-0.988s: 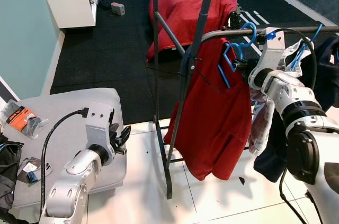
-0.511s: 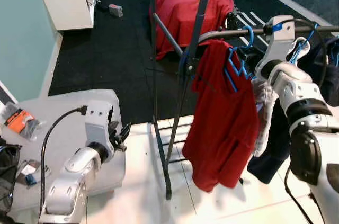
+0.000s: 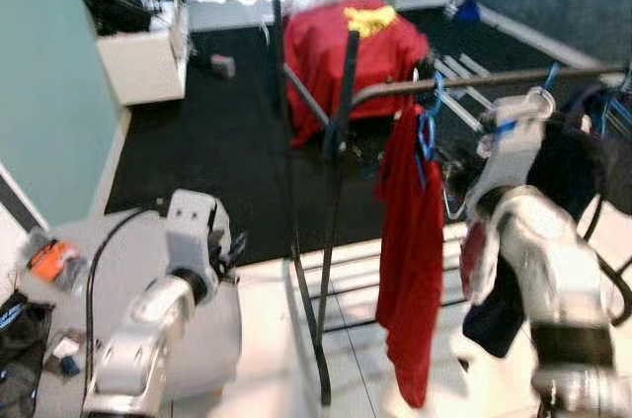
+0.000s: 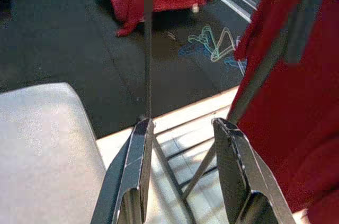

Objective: Hang hanger

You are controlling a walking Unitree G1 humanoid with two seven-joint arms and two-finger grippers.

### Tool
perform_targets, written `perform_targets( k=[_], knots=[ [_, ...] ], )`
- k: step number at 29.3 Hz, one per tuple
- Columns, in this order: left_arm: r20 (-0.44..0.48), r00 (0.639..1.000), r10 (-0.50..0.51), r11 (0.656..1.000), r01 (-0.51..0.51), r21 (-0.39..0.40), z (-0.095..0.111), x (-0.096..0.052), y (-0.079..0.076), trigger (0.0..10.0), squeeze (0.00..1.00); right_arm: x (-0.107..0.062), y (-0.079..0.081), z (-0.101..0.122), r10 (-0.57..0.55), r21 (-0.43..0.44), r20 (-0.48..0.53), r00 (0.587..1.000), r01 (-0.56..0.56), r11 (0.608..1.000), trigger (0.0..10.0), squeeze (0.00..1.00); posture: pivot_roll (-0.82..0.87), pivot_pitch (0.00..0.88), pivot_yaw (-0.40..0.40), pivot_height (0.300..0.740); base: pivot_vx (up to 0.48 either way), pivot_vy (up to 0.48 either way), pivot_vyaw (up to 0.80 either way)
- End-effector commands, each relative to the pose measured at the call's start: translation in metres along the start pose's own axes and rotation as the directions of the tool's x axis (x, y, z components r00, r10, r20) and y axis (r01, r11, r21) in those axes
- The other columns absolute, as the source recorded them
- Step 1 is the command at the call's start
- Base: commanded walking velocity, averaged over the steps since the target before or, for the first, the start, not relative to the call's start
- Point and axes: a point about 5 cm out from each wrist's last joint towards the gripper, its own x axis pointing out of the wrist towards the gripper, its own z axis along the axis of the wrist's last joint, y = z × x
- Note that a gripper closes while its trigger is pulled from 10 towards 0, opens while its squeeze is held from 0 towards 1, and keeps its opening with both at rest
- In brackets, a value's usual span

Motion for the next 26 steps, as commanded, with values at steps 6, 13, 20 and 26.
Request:
perform_targets(
  k=[6, 13, 20, 26],
  knots=[
    [-0.002, 1.000, -0.009, 1.000, 0.009, 0.008, -0.001, 0.007, -0.011, 10.0, 0.00, 0.014, 0.041, -0.022, 0.059, 0.022, 0.091, 0.994, -0.061, 0.998, 10.0, 0.00, -0.01, 0.000, -0.014, 0.740, 0.000, 0.000, 0.00],
    [0.026, 0.999, 0.041, 0.998, -0.040, -0.040, 0.009, 0.017, -0.008, 10.0, 0.00, 0.021, 0.040, -0.044, 0.020, 0.117, -0.006, 1.000, -0.019, 0.993, 10.0, 0.00, 0.01, 0.000, -0.027, 0.740, 0.000, 0.000, 0.00],
    [0.041, 0.999, 0.004, 0.967, 0.006, -0.253, 0.011, 0.016, -0.018, 10.0, 0.00, 0.015, 0.042, -0.083, -0.055, 0.404, -0.087, 0.995, 0.086, 0.910, 10.0, 0.00, 0.04, 0.000, -0.044, 0.740, 0.000, 0.000, 0.00],
    [-0.070, 0.995, 0.066, 0.971, -0.081, -0.227, -0.008, 0.012, -0.012, 10.0, 0.00, 0.022, 0.056, -0.091, -0.041, 0.502, -0.108, 0.993, 0.090, 0.860, 10.0, 0.00, 0.02, 0.000, -0.011, 0.740, 0.000, 0.000, 0.00]
  ],
)
